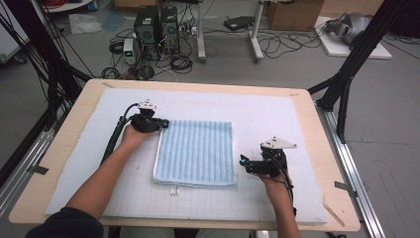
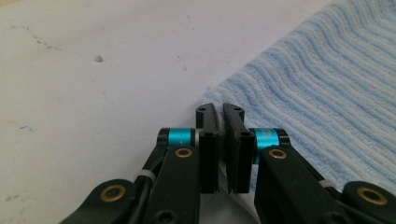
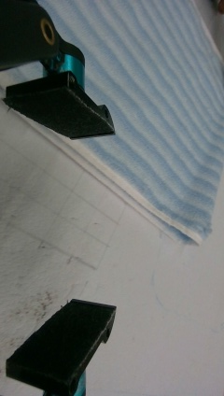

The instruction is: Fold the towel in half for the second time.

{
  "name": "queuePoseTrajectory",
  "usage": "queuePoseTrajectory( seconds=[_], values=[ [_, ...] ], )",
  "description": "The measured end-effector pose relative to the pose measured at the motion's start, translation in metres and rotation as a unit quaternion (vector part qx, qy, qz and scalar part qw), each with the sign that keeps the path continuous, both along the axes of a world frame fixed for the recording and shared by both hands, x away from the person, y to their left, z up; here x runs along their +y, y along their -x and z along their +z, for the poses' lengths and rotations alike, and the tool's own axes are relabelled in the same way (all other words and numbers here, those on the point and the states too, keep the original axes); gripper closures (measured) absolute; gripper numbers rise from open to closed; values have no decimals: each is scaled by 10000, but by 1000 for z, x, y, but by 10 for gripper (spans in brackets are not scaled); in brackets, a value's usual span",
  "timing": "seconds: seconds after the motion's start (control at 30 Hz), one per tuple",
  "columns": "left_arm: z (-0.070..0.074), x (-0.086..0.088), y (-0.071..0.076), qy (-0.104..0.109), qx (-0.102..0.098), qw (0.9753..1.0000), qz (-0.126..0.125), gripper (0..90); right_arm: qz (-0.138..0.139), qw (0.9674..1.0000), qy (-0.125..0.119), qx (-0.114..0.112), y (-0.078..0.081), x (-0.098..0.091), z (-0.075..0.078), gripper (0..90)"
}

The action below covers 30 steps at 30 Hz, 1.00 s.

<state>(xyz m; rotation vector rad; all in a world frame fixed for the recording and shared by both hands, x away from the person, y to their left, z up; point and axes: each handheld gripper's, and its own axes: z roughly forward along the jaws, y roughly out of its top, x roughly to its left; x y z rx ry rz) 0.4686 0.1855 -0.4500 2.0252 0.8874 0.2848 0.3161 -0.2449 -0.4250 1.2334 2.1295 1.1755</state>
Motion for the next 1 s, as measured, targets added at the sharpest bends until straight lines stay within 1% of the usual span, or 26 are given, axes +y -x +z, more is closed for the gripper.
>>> queuePoseTrajectory(
  seconds=[0.07,0.13,0.17,0.23,0.3,0.37,0.43,0.47,0.5,0.53,0.63,0.7,0.77,0.9,1.0],
  values=[
    [0,0,0,23,-5,10000,-13,851,96,9999,-91,77,-6,1,1,110],
    [0,1,1,74,47,10000,-1,851,226,9996,-79,154,-16,4,2,110],
    [1,2,1,64,73,10000,18,851,224,9995,-71,196,-23,5,1,110],
    [1,2,1,109,134,9998,83,852,224,9992,-63,340,-37,8,-1,110],
    [1,2,1,156,171,9997,118,851,289,9989,-50,375,-48,12,-1,110],
    [0,3,1,187,189,9996,135,851,336,9986,-121,388,-60,15,-1,112],
    [0,3,1,256,233,9992,186,850,351,9984,-123,432,-73,17,-1,114],
    [0,3,1,268,240,9992,188,849,345,9982,-136,469,-79,18,-1,122],
    [0,3,1,273,237,9992,194,848,376,9982,-177,421,-83,18,-1,156],
    [0,3,1,273,243,9992,189,849,411,9981,-187,416,-87,19,-1,160],
    [-1,4,1,263,251,9992,186,849,447,9980,-139,435,-98,22,-2,178],
    [-1,4,1,288,259,9990,203,849,473,9974,-58,539,-106,25,-4,198],
    [-1,4,1,290,262,9990,205,849,489,9967,-15,646,-114,28,-5,235],
    [-1,3,1,283,279,9990,214,850,586,9956,51,728,-129,39,-4,369],
    [-1,3,2,286,279,9990,213,851,640,9952,165,716,-140,49,-6,471]
  ],
)
